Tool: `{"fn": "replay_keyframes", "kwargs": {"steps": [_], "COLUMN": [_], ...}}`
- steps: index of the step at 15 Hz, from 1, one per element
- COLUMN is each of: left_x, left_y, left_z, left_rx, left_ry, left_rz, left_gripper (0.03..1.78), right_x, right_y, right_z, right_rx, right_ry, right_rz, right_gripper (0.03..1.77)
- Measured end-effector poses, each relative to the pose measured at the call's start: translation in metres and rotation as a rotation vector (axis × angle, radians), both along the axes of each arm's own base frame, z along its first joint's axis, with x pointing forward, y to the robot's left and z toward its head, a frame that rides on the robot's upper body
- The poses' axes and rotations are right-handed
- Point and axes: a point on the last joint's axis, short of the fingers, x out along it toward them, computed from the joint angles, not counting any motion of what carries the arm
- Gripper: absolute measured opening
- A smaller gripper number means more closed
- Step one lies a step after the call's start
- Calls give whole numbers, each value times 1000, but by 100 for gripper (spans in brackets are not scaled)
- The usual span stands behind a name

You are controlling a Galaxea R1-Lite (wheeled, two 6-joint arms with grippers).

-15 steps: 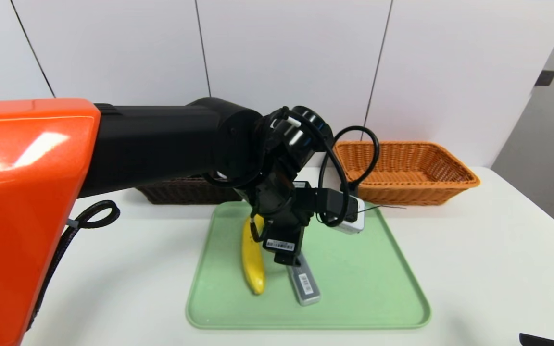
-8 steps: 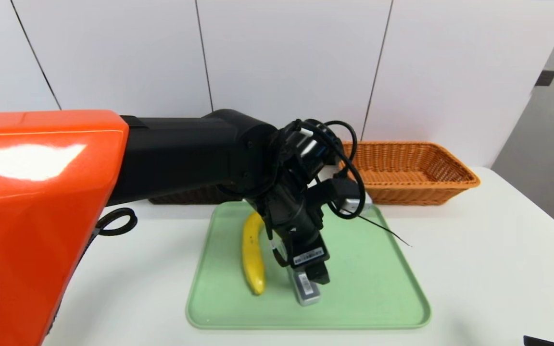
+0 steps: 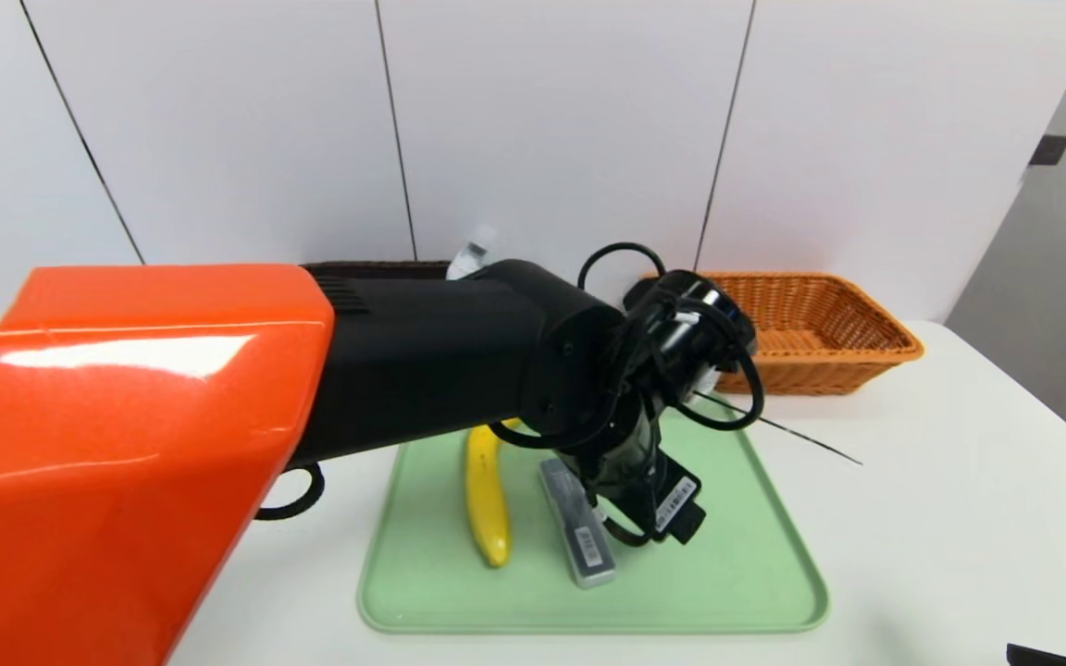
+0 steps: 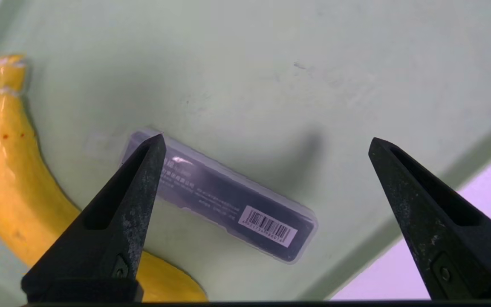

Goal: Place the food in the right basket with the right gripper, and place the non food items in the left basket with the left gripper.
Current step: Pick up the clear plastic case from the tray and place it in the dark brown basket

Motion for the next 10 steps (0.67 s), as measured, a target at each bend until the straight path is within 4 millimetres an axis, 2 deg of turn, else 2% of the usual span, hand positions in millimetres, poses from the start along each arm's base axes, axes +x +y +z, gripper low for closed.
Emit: {"fn": "replay_keyframes", "kwargs": {"steps": [4, 10], "left_x": [-3, -8], "left_y": [0, 11], "left_z": [-3, 9], "left_rx": [-53, -133], "left_ry": [60, 141], "left_rz": [178, 353], "left_gripper": [169, 169], "right_x": [0, -3], "right_y": [1, 0], "right_z": [1, 2], "right_rx": [9, 9], "right_ry": [-1, -10], "right_rz": [17, 21], "right_gripper": [170, 170]}}
